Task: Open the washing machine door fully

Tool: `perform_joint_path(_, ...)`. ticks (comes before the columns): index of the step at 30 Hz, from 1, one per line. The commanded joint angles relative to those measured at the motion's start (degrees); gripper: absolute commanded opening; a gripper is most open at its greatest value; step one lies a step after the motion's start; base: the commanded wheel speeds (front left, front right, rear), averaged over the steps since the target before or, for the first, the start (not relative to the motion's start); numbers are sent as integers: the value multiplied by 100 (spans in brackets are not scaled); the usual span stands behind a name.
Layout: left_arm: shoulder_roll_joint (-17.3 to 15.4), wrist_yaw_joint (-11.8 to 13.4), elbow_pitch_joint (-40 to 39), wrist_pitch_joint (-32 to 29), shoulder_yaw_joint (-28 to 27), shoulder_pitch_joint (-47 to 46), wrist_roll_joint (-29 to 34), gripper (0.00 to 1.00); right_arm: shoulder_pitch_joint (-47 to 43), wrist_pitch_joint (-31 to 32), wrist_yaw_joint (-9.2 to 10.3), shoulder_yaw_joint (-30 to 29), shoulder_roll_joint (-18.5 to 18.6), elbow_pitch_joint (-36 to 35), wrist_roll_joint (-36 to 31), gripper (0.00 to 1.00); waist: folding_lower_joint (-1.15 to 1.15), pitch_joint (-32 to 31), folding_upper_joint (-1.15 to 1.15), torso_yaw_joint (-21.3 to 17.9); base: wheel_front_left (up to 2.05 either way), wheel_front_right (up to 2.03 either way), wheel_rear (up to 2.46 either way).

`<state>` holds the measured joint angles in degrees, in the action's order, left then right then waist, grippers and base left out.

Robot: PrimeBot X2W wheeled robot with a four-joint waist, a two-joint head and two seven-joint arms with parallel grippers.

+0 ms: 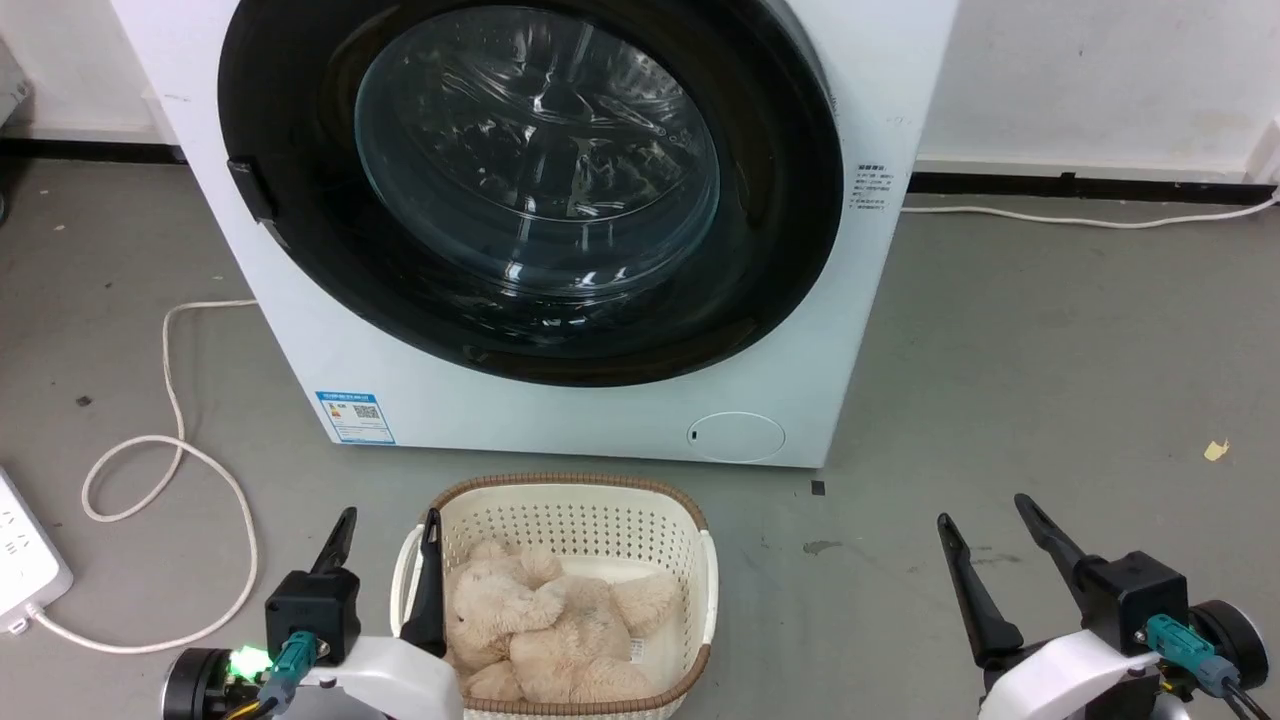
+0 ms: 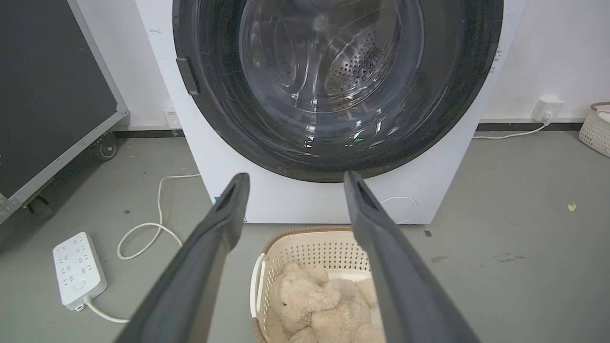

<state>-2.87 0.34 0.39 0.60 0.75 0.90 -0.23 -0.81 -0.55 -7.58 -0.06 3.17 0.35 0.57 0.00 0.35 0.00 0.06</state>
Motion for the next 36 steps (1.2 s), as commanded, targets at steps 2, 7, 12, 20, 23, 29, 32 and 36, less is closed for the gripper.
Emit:
perform_joint_path(2, -1, 23, 19, 70, 28, -24, -73, 100, 18, -65, 1, -13, -4, -4, 38, 100, 0, 35, 0, 8, 0, 0, 0)
perform_joint_path(7, -1, 36, -15, 131, 73, -66, -99, 100, 79, -125, 1, -38, -5, -51, 36, 100, 0, 133, 0, 28, 0, 0, 0)
perform_joint_path(12, -1, 50, -52, 191, 119, -121, -128, 100, 193, -161, 1, -80, 17, -98, 56, 100, 0, 263, 0, 63, 0, 0, 0)
perform_joint_path(20, -1, 90, -130, 286, 196, -231, -179, 100, 546, -135, 2, -77, 215, -178, 136, 100, 0, 512, 0, 117, 0, 0, 0)
perform_joint_path(23, -1, 109, -165, 322, 225, -272, -194, 100, 722, -100, 2, -91, 297, -212, 203, 100, 0, 614, 0, 143, 0, 0, 0)
perform_joint_path(29, -1, 165, -256, 394, 268, -337, -245, 100, 1117, -16, 3, -89, 482, -229, 401, 100, 0, 817, 0, 192, 0, 0, 0)
perform_joint_path(32, -1, 186, -294, 430, 298, -359, -263, 100, 1340, 36, 3, -101, 558, -210, 558, 0, 0, 911, 0, 225, 0, 0, 0)
perform_joint_path(36, -1, 206, -322, 478, 333, -404, -288, 100, 1706, 142, 3, -247, 493, -118, 905, 0, 0, 1027, 0, 262, 0, 0, 0)
